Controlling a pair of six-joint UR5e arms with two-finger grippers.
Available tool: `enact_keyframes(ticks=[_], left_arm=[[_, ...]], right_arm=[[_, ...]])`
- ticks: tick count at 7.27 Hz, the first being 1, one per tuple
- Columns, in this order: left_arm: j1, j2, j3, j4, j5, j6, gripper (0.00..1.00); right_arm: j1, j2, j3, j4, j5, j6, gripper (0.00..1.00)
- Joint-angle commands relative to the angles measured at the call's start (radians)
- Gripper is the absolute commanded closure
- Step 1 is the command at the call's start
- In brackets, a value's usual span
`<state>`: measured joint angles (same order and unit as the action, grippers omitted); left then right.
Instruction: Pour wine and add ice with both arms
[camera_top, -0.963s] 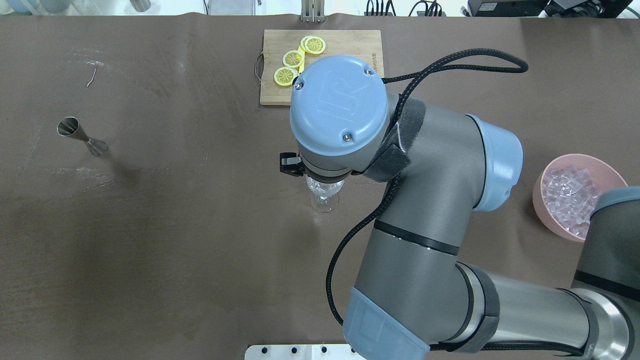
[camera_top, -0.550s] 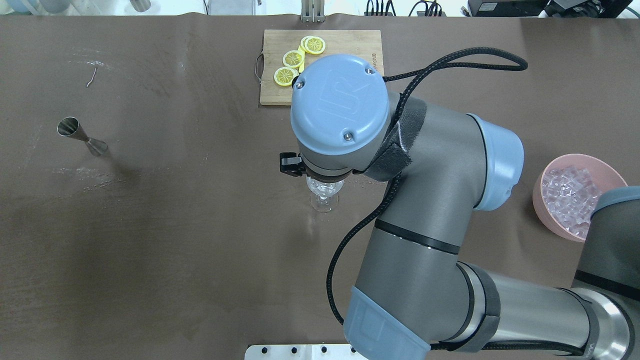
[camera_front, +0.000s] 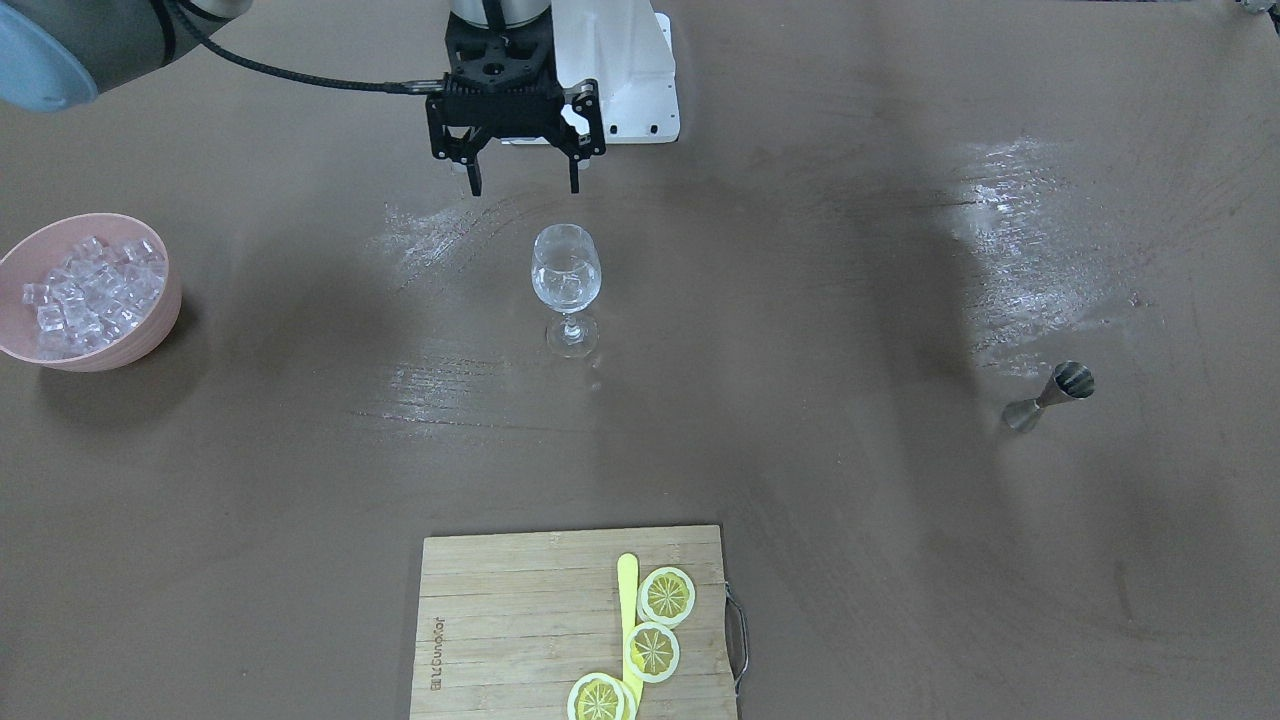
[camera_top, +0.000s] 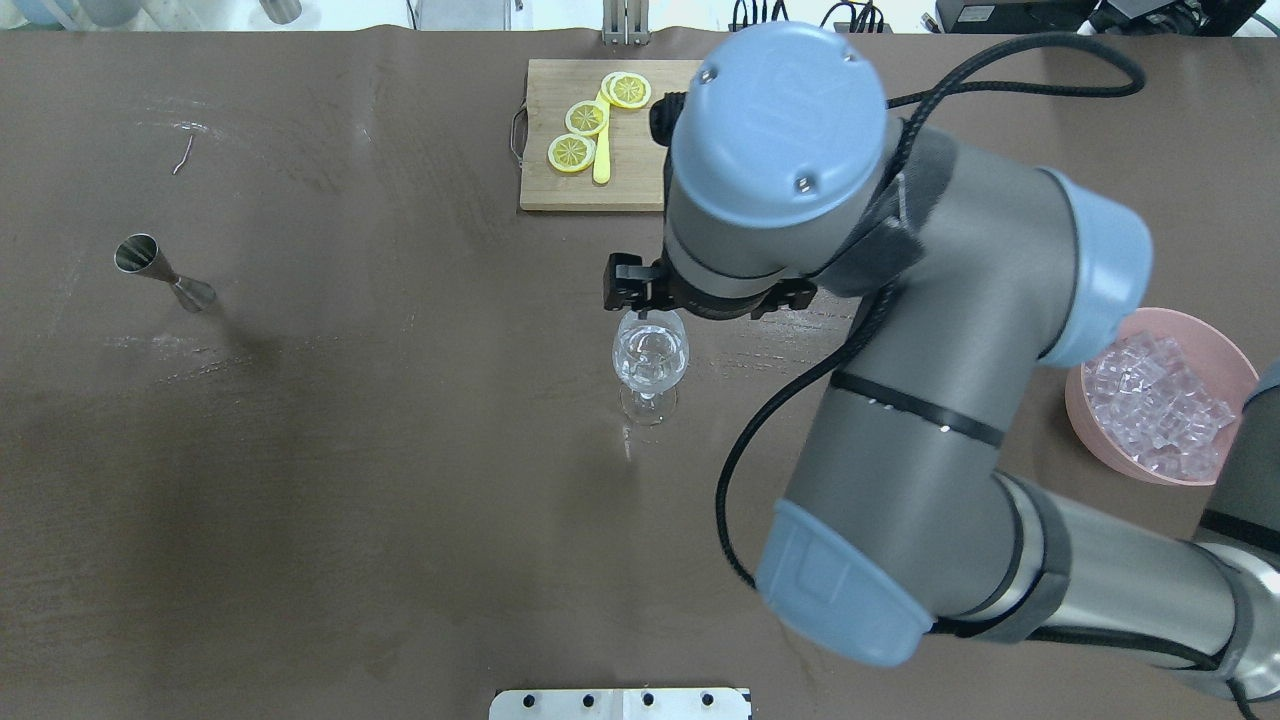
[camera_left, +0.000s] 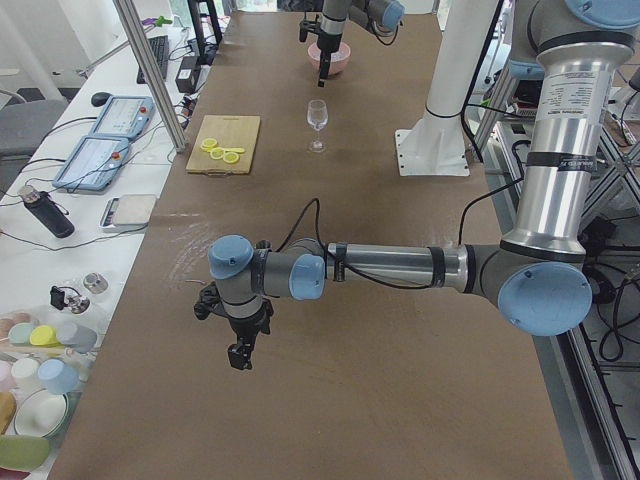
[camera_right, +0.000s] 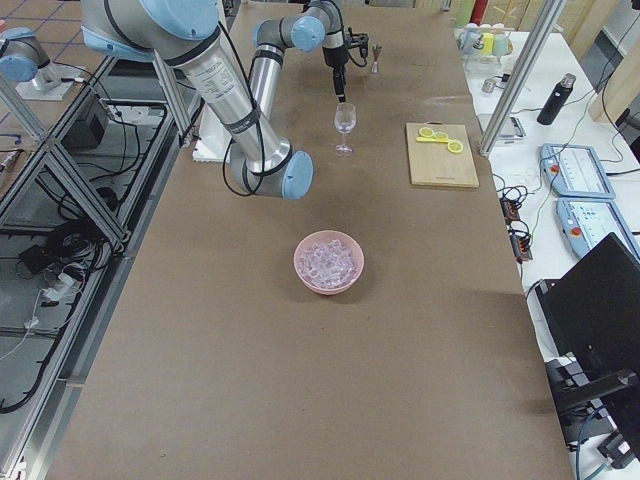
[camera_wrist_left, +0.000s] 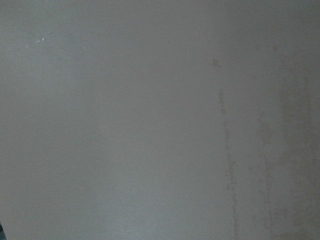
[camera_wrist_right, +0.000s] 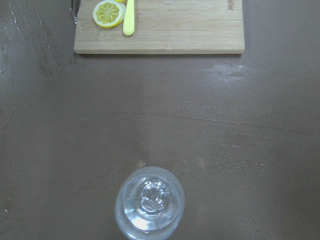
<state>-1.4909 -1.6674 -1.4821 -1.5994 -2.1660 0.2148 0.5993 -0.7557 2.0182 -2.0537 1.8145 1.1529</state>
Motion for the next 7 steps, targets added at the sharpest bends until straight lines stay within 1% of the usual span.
enact_keyframes(ticks=[1,3,4,5,7], left_arm=[[0.0,0.0,-0.001,0.001,0.0,0.0,0.02],[0.0,0.003,-0.007,0.001,0.0,0.0,0.02],[0.0,0.003,-0.007,0.001,0.0,0.0,0.02],[0.0,0.003,-0.009,0.001,0.0,0.0,0.02],[0.0,0.003,-0.01,0.001,0.0,0.0,0.02]], right_arm=[[0.182,-0.135,0.051,0.001,0.145,-0.19,0.0],[0.359,-0.256,0.051,0.007,0.263,-0.402,0.0],[0.441,-0.331,0.05,0.009,0.305,-0.52,0.0],[0.509,-0.409,0.048,0.009,0.318,-0.651,0.0],[0.647,-0.575,0.037,0.009,0.312,-0.908,0.0]])
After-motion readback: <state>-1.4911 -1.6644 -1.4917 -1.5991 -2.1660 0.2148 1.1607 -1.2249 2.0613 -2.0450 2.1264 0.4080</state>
